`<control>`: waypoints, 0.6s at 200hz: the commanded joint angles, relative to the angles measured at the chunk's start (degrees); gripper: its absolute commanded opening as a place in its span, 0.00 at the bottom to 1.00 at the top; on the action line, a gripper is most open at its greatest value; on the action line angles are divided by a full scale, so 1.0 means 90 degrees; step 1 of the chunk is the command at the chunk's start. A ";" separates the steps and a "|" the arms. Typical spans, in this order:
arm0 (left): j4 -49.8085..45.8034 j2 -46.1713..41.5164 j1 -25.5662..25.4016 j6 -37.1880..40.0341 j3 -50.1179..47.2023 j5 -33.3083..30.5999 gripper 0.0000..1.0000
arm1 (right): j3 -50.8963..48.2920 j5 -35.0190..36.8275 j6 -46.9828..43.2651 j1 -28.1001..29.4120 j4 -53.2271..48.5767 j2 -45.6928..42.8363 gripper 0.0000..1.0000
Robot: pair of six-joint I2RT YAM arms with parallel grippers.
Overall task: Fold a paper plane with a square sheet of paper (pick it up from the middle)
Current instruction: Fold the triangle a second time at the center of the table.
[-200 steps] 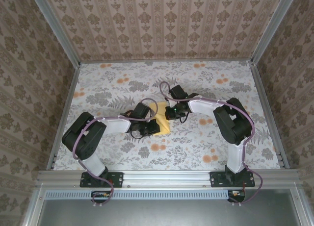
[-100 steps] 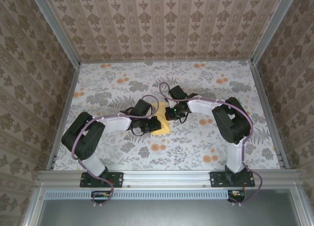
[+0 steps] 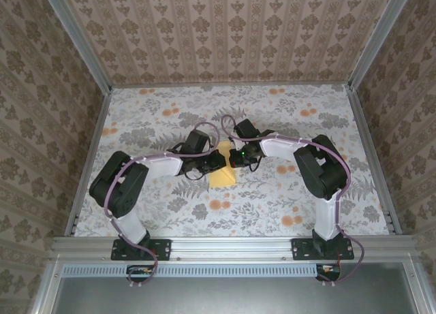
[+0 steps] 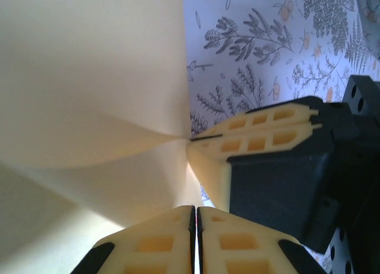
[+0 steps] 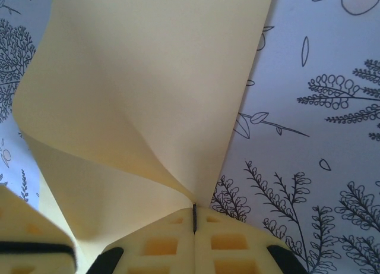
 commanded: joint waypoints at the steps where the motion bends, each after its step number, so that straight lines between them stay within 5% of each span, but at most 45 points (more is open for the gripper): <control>1: 0.0147 0.0194 0.0040 -0.0104 0.0222 0.0142 0.13 | 0.0143 -0.0037 -0.0136 -0.0029 -0.0133 0.0152 0.03; 120: -0.0147 0.0232 0.0035 -0.0152 -0.0084 -0.0140 0.12 | 0.0088 -0.0448 -0.0289 -0.0029 0.0031 -0.0044 0.03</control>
